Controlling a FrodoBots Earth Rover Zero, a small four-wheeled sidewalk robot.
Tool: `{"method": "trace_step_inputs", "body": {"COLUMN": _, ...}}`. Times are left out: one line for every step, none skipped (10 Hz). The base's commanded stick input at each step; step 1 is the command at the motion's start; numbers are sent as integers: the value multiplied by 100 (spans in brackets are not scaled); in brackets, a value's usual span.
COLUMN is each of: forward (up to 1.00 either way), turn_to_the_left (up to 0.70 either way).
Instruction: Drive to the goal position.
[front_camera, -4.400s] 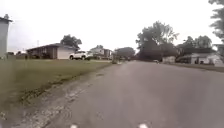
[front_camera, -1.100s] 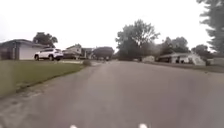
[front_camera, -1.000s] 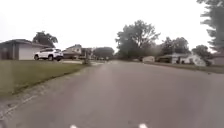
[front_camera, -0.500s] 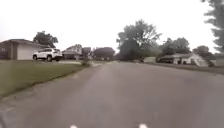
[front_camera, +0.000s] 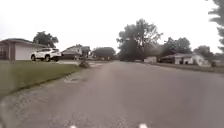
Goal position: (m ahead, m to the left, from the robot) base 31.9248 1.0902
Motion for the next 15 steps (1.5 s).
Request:
{"method": "trace_step_inputs", "body": {"forward": 100, "turn_to_the_left": -2}}
{"method": "trace_step_inputs", "body": {"forward": 100, "turn_to_the_left": -2}}
{"method": "trace_step_inputs", "body": {"forward": 100, "turn_to_the_left": -2}}
{"method": "trace_step_inputs", "body": {"forward": 100, "turn_to_the_left": -2}}
{"method": "trace_step_inputs", "body": {"forward": 100, "turn_to_the_left": -3}}
{"method": "trace_step_inputs", "body": {"forward": 100, "turn_to_the_left": -3}}
{"method": "trace_step_inputs", "body": {"forward": 100, "turn_to_the_left": -3}}
{"method": "trace_step_inputs", "body": {"forward": 100, "turn_to_the_left": -3}}
{"method": "trace_step_inputs", "body": {"forward": 100, "turn_to_the_left": -3}}
{"method": "trace_step_inputs", "body": {"forward": 100, "turn_to_the_left": -3}}
{"method": "trace_step_inputs", "body": {"forward": 100, "turn_to_the_left": -3}}
{"method": "trace_step_inputs", "body": {"forward": 100, "turn_to_the_left": -8}}
{"method": "trace_step_inputs", "body": {"forward": 100, "turn_to_the_left": -36}}
{"method": "trace_step_inputs", "body": {"forward": 100, "turn_to_the_left": -38}}
{"method": "trace_step_inputs", "body": {"forward": 100, "turn_to_the_left": -29}}
